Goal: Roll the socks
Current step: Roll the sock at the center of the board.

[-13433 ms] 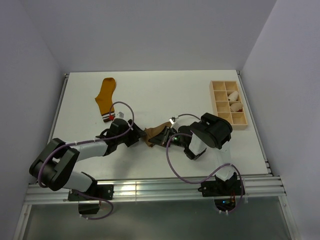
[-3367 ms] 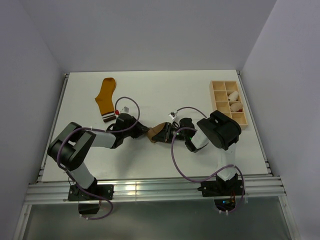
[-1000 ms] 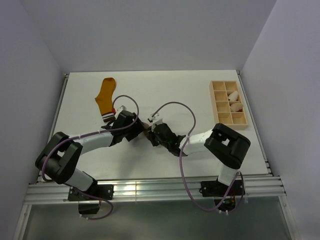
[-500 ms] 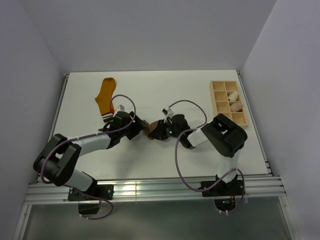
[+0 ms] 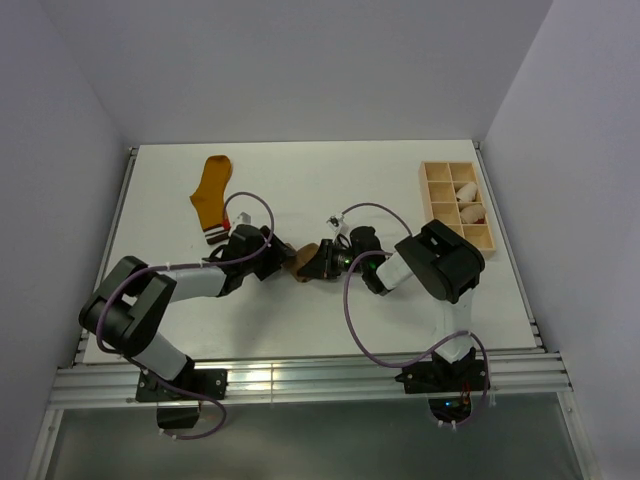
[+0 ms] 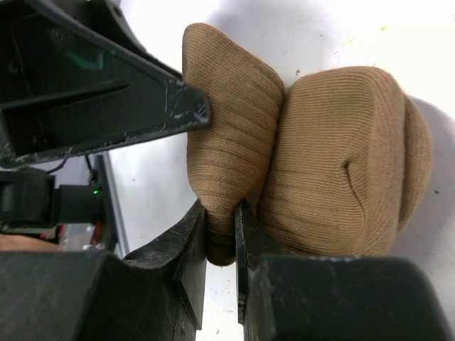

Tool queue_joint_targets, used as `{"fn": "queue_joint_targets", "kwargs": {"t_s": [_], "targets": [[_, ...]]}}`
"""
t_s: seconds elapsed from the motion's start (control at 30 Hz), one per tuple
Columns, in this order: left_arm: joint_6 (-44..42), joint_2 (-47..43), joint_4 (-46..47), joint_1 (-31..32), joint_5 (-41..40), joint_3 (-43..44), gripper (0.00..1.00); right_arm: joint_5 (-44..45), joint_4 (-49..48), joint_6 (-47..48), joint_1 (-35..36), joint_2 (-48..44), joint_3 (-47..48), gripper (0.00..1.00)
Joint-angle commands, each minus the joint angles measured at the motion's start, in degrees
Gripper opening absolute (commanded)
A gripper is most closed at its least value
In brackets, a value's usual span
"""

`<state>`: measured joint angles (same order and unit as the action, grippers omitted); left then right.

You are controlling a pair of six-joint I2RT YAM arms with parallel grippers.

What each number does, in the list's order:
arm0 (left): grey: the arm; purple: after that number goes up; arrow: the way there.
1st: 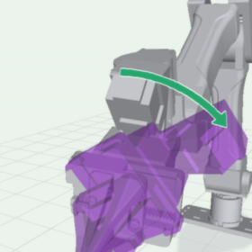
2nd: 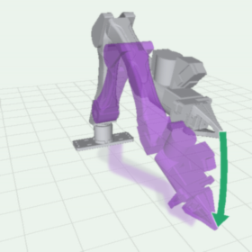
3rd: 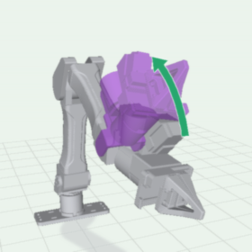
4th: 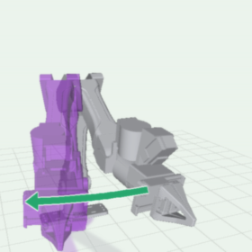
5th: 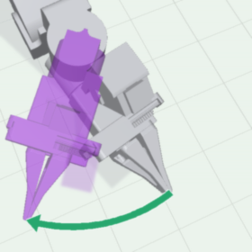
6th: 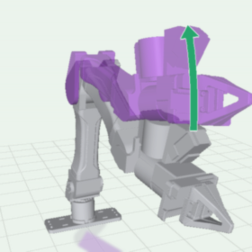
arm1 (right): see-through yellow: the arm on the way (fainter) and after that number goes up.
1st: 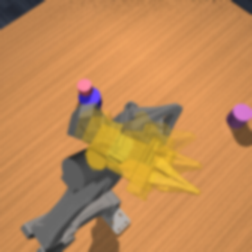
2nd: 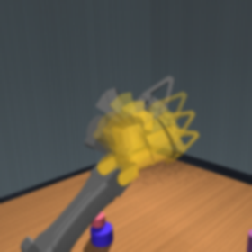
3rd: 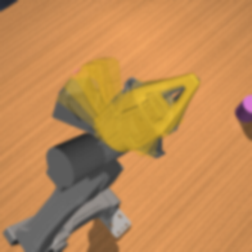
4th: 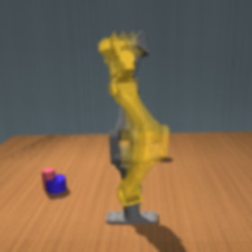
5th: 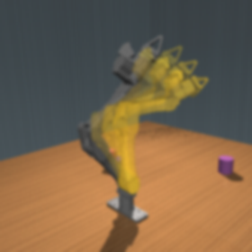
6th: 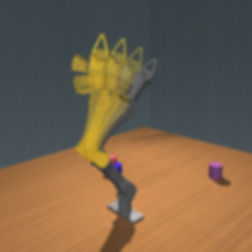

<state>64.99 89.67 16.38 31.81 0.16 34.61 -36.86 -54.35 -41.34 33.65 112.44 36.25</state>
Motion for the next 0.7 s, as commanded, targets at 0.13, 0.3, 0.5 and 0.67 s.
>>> {"fn": "queue_joint_targets", "kwargs": {"t_s": [0.13, 0.3, 0.5, 0.67], "targets": [[-1.7, 2.0, 4.0, -1.0, 0.9, -0.3, 0.63, -3.3, 7.2, -1.4, -0.5, 3.9, -0.7, 0.00], [-2.2, 3.1, 5.1, -1.0, 2.1, -0.8, 0.55, -3.2, 7.6, -1.7, -0.7, 4.6, -0.5, 0.00], [-2.4, 3.5, 4.7, -1.0, 2.1, -0.8, 0.25, -1.6, 9.4, -0.1, -0.7, 3.2, -0.6, 0.02], [-4.3, 2.8, -0.2, -1.0, 0.6, 2.0, 0.00, 2.3, 15.1, 4.9, -0.6, -2.3, -0.7, 0.21]]}}
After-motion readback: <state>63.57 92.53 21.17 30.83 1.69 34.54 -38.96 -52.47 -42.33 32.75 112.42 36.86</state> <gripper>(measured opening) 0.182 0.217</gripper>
